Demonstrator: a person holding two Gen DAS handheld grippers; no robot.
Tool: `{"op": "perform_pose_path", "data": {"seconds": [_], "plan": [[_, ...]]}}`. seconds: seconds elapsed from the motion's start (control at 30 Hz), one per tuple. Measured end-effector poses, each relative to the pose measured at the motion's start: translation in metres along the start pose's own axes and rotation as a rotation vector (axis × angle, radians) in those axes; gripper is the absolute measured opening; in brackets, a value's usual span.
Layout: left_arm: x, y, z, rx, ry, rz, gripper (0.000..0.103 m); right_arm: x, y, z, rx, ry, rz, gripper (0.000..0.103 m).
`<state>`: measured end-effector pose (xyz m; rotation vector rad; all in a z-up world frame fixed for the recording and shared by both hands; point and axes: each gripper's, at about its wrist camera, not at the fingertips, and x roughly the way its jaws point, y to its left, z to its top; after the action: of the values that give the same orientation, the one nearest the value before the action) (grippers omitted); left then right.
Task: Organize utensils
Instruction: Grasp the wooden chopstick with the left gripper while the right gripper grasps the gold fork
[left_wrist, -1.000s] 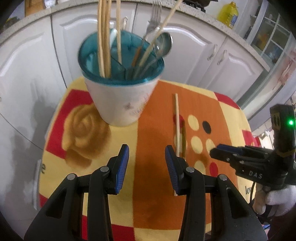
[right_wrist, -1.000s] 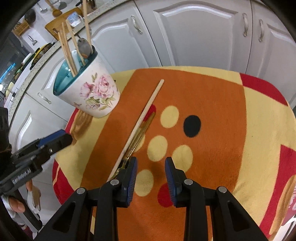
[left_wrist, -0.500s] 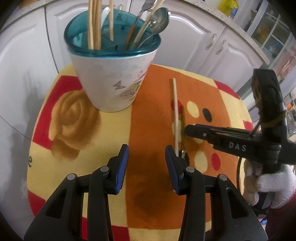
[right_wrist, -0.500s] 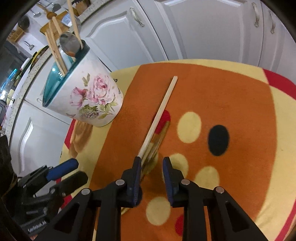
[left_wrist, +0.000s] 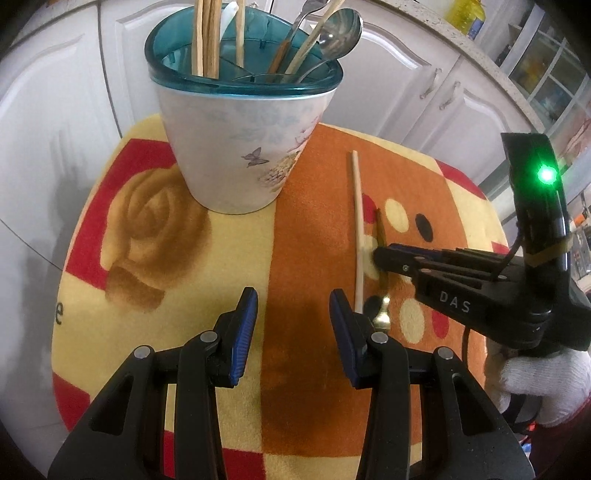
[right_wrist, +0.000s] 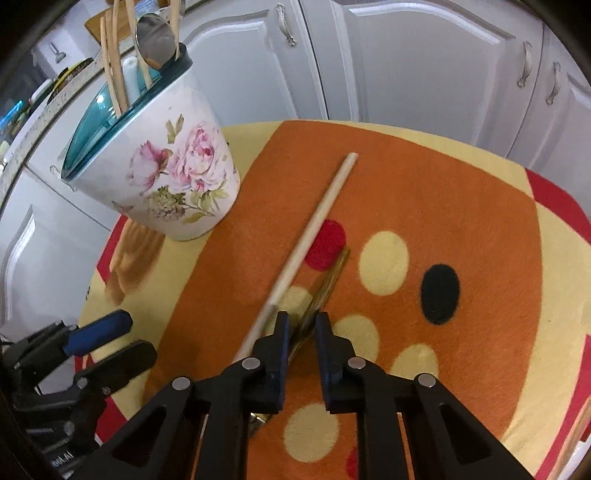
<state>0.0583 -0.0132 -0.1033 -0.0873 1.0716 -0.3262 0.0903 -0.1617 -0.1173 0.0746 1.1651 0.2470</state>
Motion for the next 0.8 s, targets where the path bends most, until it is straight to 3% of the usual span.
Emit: {"op": "perform_pose_path", "data": {"seconds": [0.3,0.53,0.7,0.8], "plan": [[0.004,-0.002,0.001,0.001,0.007,0.004,0.039,-0.018,-0.042,-0.023,0.062,-0.005,-0.048,0.011],[0.026,-0.026,0.010,0.051,0.045,-0.021,0.039,-0.035,-0.092,-0.039,0.215,-0.019,0.044,0.012],[0.050,-0.047,0.017,0.078,0.071,-0.021,0.039,-0.041,-0.099,-0.049,0.293,-0.047,0.115,0.029],[0.057,-0.056,0.020,0.115,0.053,-0.002,0.039,-0.043,-0.099,-0.046,0.299,-0.059,0.109,0.029]]}}
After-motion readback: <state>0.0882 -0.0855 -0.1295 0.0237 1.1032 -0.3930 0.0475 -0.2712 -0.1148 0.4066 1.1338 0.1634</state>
